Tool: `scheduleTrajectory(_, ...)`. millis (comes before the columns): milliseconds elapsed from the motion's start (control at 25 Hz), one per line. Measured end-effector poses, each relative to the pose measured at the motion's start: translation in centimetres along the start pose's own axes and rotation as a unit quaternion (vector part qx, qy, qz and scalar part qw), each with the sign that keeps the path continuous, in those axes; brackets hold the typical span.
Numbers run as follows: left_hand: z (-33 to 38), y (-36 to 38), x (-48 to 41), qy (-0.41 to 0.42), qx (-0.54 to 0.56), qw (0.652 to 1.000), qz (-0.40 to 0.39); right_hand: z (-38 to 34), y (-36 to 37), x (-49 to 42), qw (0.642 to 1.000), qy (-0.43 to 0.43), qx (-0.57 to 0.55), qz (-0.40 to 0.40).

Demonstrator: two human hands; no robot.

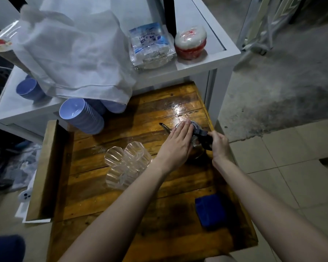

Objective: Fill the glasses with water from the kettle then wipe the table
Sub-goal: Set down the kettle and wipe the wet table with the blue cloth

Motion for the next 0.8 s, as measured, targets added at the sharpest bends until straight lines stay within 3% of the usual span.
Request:
scheduleTrajectory(200, 0.2, 0.1, 0.0, -0.028, -0.01, 0.999, 0.017, 0.2, -0.2, -0.9, 0.993, -0.053, 0.08, -0.072)
scheduleTrajectory(360, 2.3, -0.9, 4.5, -0.002, 0.067, 0.992, 0.111, 0.6, -5.5, 2.8, 0.955, -0.2, 0.217, -0.017)
scheduleTrajectory(520, 3.9, 3.0, 15.5, -0.022, 0.117, 0.987, 0.105, 8.0, -8.8, 10.5, 0.841, -0.336, 0.405, -0.128)
scheduleTrajectory(680, 0.6, 6.8, 25.6, -0.14, 0.109, 0.98, 0.084, 14.6, -10.7, 14.0, 0.714, -0.389, 0.555, -0.176)
scheduleTrajectory(800, -2.6, 8.1, 32.2, -0.213, 0.091, 0.97, 0.076, 15.8, -10.7, 15.3, 0.674, -0.412, 0.59, -0.168)
Point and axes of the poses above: each hand's wrist, its own x-axis away from the middle knuckle, its own y-axis out of the palm, z = x × y, the point moved 10 cm from there along -x, towards the middle knuckle, and after that the axes turned 14 degrees about z, right-handed, at the moved point
